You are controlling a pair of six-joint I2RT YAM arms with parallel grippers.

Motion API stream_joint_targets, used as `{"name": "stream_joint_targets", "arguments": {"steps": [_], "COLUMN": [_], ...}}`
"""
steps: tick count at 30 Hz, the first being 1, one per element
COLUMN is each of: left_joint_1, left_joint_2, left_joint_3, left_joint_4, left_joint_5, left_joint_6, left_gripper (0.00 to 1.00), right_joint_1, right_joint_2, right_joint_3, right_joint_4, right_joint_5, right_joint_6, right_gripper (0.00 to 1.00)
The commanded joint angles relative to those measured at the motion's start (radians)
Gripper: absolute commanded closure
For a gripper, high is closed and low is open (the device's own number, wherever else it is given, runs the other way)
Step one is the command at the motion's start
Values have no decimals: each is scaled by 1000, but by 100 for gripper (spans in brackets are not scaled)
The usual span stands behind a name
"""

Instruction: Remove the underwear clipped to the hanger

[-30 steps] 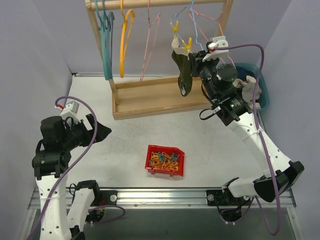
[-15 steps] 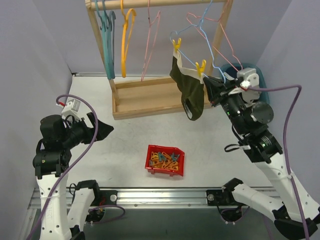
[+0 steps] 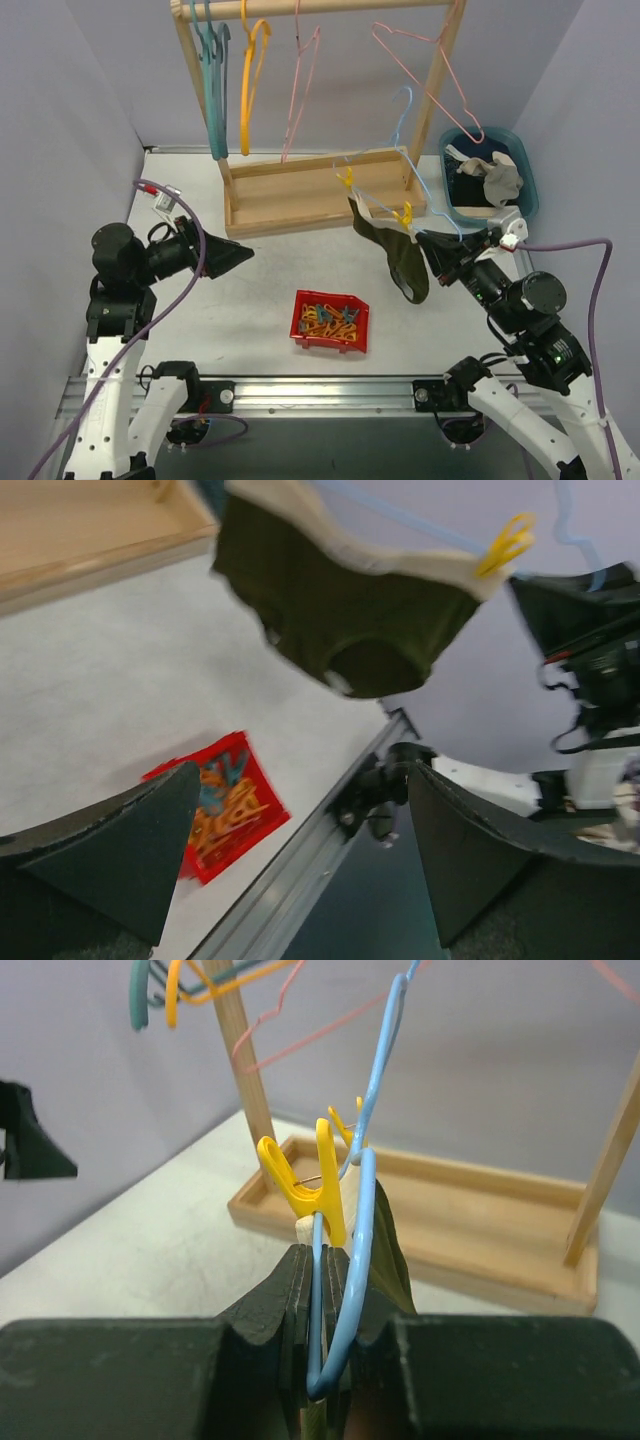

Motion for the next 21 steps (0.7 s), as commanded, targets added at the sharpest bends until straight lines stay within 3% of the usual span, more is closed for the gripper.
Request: {"name": "stream_joint_targets", "arguments": {"steps": [1, 4, 7, 11, 14, 21], "left_joint_1": [-64, -131, -203, -387, -490, -601], "left_joint_2": [-21, -15, -3, 42, 141, 284], "left_joint_3": [-100, -114, -91, -79, -37, 95], "left_joint_4": [501, 642, 563, 537, 523, 500], "left_joint_5": [158, 157, 109, 23, -38, -98], "left_joint_6": [-283, -368, -285, -222, -190, -95], "left_gripper": [6, 6, 6, 6, 6, 6], "right_joint_1": [5, 3, 3, 3, 3, 2], "right_joint_2": [-107, -149, -187, -224, -229, -191], "right_joint_3": [-38, -53, -70, -96, -108, -79], "right_joint_4": [-63, -112, -161, -198, -230, -249], "right_joint_5": [-54, -88, -102, -167, -180, -88], "right_joint_6": [74, 97, 104, 116, 122, 116], "right_gripper": [100, 100, 100, 100, 100, 100]}}
